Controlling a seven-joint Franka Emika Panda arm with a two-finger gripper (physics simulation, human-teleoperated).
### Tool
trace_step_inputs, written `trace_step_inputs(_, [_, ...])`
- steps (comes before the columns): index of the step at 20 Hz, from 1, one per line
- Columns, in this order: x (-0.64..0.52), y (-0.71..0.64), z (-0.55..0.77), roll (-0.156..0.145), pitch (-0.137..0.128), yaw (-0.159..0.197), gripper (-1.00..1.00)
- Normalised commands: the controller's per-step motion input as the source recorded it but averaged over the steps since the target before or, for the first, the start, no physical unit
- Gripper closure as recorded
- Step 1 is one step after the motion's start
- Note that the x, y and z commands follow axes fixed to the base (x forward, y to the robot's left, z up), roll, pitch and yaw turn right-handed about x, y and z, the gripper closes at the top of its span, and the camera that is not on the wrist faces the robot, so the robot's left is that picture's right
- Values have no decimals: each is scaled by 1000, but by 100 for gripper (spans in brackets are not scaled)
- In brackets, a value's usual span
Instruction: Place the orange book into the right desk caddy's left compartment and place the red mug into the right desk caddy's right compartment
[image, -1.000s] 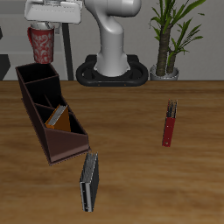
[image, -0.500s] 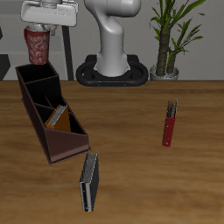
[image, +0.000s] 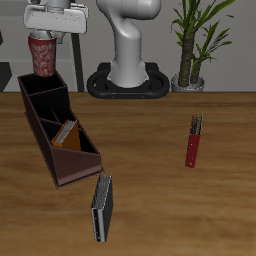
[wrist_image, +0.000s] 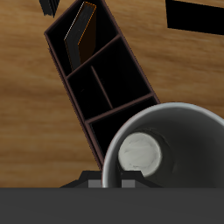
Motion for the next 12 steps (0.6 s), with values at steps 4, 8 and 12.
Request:
trace_step_inputs(4, [69,-35,40,-38,-44,58,100])
trace_step_inputs(8, [110,13,139,-11,-41,14,100])
trace_step_inputs(12, [99,20,117,11,-18,-3,100])
